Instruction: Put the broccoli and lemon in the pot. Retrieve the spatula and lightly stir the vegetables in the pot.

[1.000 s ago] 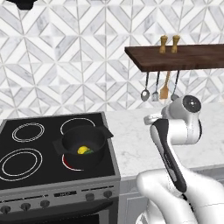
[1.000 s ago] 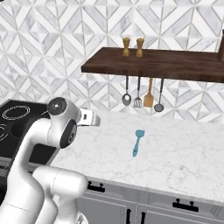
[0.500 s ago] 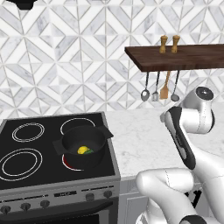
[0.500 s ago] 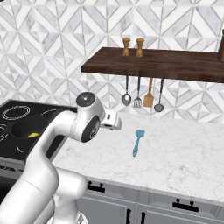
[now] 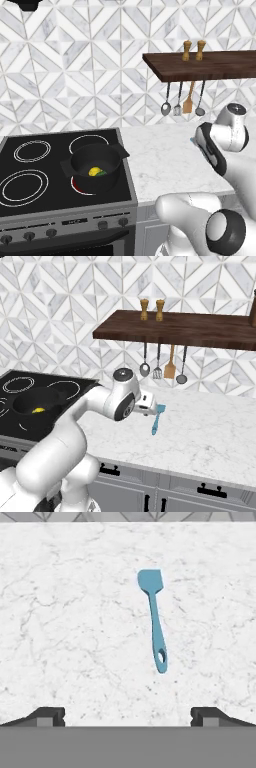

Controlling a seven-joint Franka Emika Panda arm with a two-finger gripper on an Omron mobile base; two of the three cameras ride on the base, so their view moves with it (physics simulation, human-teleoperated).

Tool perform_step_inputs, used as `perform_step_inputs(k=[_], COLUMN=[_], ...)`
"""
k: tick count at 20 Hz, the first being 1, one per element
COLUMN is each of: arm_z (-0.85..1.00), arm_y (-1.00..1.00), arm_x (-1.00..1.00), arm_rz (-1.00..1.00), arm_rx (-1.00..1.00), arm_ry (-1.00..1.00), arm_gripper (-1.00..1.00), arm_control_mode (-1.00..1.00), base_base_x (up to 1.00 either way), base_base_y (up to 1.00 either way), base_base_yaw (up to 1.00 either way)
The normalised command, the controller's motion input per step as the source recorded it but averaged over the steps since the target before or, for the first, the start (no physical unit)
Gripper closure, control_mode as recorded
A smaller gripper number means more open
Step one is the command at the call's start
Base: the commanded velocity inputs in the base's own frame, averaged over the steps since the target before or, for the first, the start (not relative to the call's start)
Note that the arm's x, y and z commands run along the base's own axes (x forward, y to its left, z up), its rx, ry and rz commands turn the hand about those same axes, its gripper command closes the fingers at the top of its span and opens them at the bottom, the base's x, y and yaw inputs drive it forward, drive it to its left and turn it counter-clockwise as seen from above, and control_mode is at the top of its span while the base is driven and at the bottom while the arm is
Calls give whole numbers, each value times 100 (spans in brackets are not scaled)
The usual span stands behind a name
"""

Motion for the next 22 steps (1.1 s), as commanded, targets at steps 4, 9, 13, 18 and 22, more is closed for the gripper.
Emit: perform_step_inputs(k=[4,9,13,18,22], arm_z=[-28,-34,-30,-42,-38], arm_y=[-50,-47,-8,-4,-1], arm_x=[21,5,0,26,35], arm_rz=[-4,0,0,1,2], arm_rx=[0,0,0,2,4], arm_ry=[27,17,1,0,0], arm_gripper=[-100,-100,-100,-100,-100], arm_control_mode=[-100,-100,-100,-100,-100], base_base_x=[0,0,0,0,0], base_base_y=[0,0,0,0,0], base_base_yaw=[0,0,0,0,0])
